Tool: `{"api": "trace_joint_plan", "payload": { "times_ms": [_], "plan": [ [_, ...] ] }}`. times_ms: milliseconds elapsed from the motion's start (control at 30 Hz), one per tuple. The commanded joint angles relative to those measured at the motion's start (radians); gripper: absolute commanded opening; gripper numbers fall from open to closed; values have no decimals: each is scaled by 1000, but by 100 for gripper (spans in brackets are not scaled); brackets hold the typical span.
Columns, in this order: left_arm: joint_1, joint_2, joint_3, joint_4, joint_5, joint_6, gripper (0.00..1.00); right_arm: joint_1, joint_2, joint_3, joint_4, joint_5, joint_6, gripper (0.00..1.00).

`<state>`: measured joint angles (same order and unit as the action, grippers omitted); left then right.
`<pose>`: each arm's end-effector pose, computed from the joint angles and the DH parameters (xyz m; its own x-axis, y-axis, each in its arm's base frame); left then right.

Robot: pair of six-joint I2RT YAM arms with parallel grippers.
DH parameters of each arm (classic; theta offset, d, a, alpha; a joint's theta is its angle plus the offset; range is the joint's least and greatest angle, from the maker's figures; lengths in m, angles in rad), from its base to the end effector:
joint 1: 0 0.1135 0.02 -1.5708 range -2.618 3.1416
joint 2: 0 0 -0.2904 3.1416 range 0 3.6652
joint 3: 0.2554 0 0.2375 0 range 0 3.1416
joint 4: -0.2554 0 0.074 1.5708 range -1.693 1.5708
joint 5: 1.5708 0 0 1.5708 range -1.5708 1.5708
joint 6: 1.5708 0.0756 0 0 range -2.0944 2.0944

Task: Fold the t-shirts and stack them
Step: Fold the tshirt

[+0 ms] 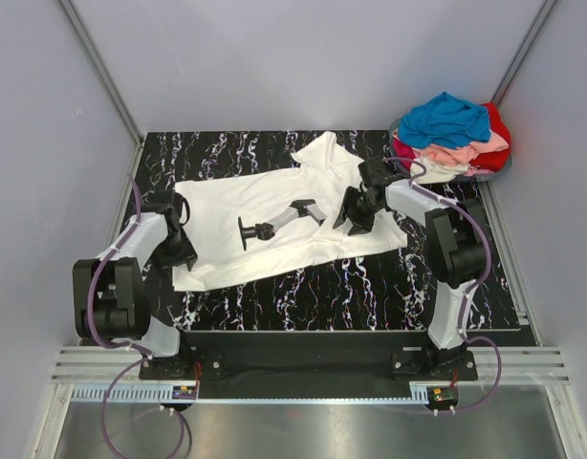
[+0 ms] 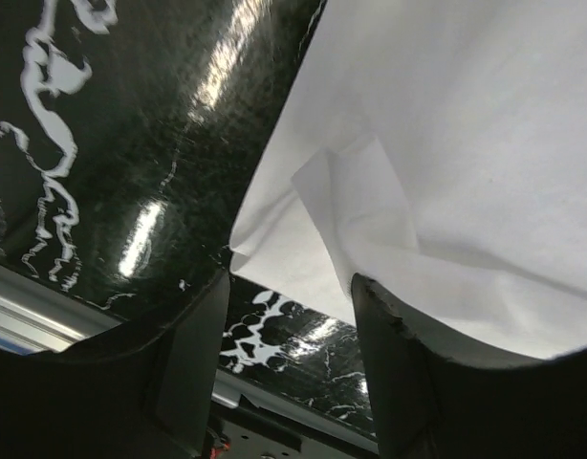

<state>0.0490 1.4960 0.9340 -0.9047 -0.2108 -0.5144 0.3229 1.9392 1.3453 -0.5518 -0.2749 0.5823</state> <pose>0.2390 0.0276 0.1843 -0.8306 -0.5224 -0.1929 -0.5494 0.8254 0.1300 0.3815 0.1493 0.1718 -0.9479 0.2410 -0.2085 0.1314 0.8916 0.4333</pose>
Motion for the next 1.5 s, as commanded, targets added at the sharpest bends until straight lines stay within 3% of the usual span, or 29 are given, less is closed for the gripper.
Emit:
{"api": "trace_joint_plan", "payload": {
  "times_ms": [0, 67, 433, 600, 700, 867, 1000, 1067, 1233, 1300, 1433, 1467],
  "plan": [
    [-9, -39, 46, -14, -134, 57, 60, 10, 38, 77, 38, -9, 7, 57],
    [-11, -33, 25, 16, -76, 79, 60, 11, 69, 101, 35, -7, 11, 57],
    [-12, -22, 39, 16, -87, 73, 58, 36, 141, 192, 23, -7, 27, 55],
    [-12, -23, 42, 13, -93, 74, 57, 96, 176, 267, 43, -41, 63, 50],
    [-14, -25, 40, 15, -98, 71, 57, 142, 260, 406, 32, -78, 88, 50],
    [-15, -14, 42, 13, -104, 71, 57, 191, 458, 788, -69, -122, 100, 50],
    [-23, -6, 42, 12, -107, 70, 56, 189, 503, 986, -187, -84, 42, 52],
    [-26, -10, 43, 10, -111, 70, 56, 183, 419, 947, -194, -11, 13, 54],
    [-32, -32, 45, 9, -122, 68, 55, 117, 141, 528, -77, 167, 43, 59],
    [-35, -34, 45, 9, -122, 68, 55, 76, 22, 339, -28, 180, 93, 59],
    [-38, -33, 48, 7, -124, 68, 54, 65, -57, 180, -43, 178, 84, 62],
    [-37, -34, 48, 6, -124, 70, 54, 65, -59, 160, -54, 180, 80, 56]
  ]
}}
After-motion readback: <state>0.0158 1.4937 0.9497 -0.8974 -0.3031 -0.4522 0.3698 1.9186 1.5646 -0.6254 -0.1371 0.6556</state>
